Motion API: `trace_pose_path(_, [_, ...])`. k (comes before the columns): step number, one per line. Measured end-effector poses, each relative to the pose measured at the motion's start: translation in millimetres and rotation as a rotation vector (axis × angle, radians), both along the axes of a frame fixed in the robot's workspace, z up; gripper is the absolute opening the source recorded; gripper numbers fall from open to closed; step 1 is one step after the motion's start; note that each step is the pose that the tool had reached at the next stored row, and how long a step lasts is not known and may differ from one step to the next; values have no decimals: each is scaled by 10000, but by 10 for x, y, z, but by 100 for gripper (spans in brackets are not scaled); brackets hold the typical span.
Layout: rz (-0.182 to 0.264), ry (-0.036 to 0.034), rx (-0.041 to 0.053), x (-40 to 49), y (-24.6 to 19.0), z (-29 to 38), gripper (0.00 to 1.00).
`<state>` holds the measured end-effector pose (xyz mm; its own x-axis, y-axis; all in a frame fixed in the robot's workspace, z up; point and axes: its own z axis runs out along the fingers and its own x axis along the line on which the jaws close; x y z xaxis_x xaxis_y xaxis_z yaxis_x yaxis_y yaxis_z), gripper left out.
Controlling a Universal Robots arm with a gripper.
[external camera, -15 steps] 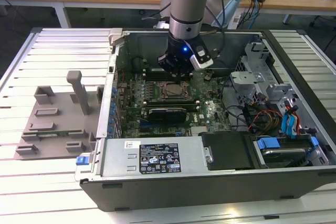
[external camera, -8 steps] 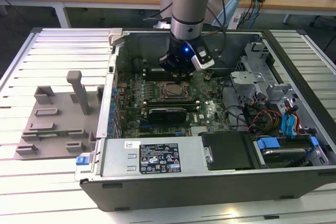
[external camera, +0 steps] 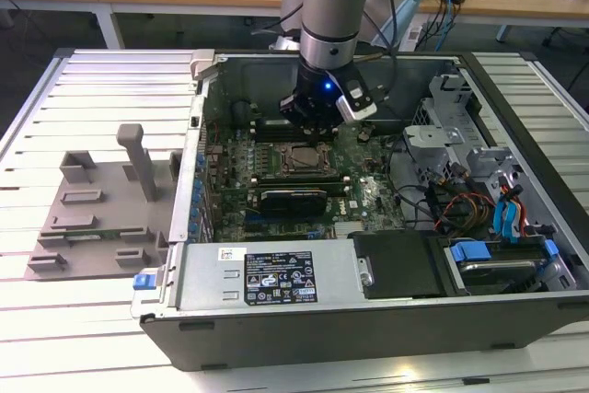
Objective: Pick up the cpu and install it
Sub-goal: 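Install the first cpu locking lever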
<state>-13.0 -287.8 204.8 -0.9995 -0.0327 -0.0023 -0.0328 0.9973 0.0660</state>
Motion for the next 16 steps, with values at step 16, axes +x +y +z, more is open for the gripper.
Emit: trace_pose_path(16, [-11,-191,-1477,-53,-219,288,11])
